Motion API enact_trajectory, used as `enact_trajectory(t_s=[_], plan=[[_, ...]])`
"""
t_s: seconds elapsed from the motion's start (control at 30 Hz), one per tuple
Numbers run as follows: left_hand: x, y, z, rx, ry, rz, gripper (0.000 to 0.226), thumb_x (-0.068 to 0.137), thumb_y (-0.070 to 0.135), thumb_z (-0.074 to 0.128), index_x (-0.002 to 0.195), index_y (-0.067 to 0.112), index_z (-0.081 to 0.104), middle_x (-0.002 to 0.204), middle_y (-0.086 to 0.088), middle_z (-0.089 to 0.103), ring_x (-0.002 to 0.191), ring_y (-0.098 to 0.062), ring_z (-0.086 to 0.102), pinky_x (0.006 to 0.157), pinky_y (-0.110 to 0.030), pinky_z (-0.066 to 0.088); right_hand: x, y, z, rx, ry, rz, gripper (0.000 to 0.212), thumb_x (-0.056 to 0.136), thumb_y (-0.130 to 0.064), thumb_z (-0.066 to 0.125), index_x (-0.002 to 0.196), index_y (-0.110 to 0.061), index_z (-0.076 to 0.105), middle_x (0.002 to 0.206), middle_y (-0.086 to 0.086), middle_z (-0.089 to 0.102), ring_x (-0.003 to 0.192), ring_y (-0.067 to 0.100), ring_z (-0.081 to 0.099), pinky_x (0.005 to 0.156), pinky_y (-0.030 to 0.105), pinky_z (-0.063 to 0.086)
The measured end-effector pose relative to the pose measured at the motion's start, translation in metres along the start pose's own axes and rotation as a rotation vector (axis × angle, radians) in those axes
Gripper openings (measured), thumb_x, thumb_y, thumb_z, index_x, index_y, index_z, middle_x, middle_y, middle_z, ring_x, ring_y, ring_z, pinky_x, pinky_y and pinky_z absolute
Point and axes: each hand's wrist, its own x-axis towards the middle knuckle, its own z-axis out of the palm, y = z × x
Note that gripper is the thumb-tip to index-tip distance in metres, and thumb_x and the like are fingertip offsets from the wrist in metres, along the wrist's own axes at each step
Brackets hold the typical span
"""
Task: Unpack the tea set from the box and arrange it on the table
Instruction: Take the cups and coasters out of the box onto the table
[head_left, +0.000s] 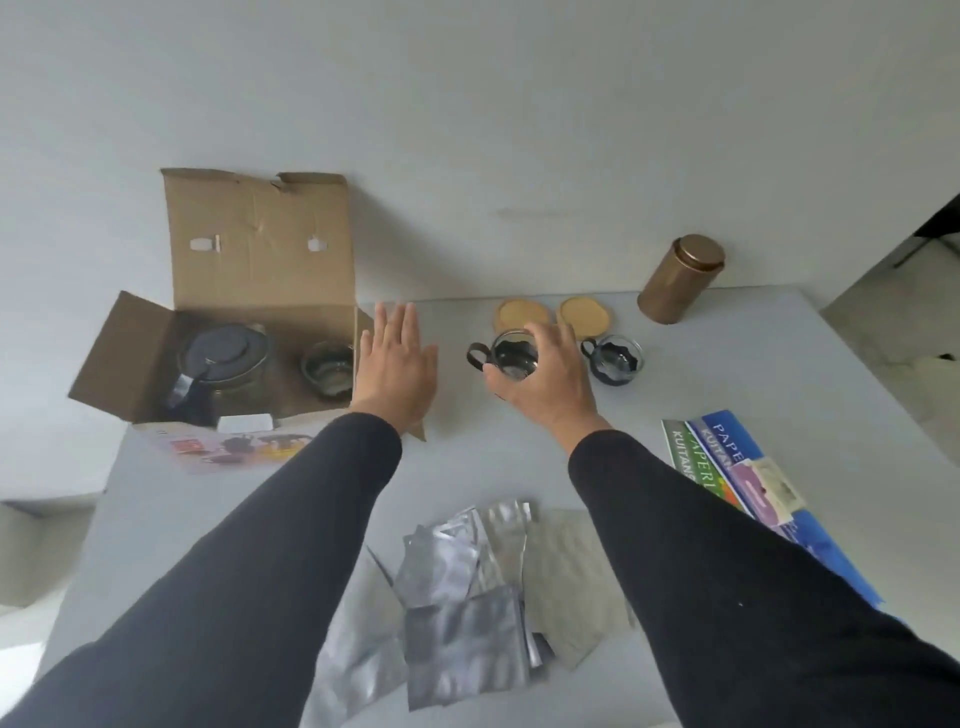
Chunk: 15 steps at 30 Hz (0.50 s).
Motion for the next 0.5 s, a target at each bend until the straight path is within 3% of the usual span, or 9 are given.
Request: enact_trajectory(t_s=[0.2,0.5], plan=[[-0.008,0.060,0.077,0.103,-0.225,-0.042,0.071,0.101,0.034,0.034,0.153,0.005,-0.005,0.161,-0.008,-0.005,0.148,-0.027,-0.010,0.122,-0.042,0.005,-0.003,0.102,-0.022,-0.012,0.001,0.109,0.091,0.063,-0.053,0.080,0.132,-0.008,0.041,0.130,0.012,0.040,0.118,0.026,0.048,0.095,0.034,0.043],[-0.007,0.092,0.140,0.172,-0.446,-0.230,0.101,0.089,0.052,0.055,0.151,0.001,-0.008,0.160,-0.015,-0.009,0.148,-0.031,-0.008,0.120,-0.044,0.012,0.004,0.183,-0.020,-0.034,-0.041,0.204,0.102,0.053,-0.048,0.087,0.131,-0.004,0.037,0.127,0.015,0.039,0.113,0.030,0.049,0.090,0.037,0.046]])
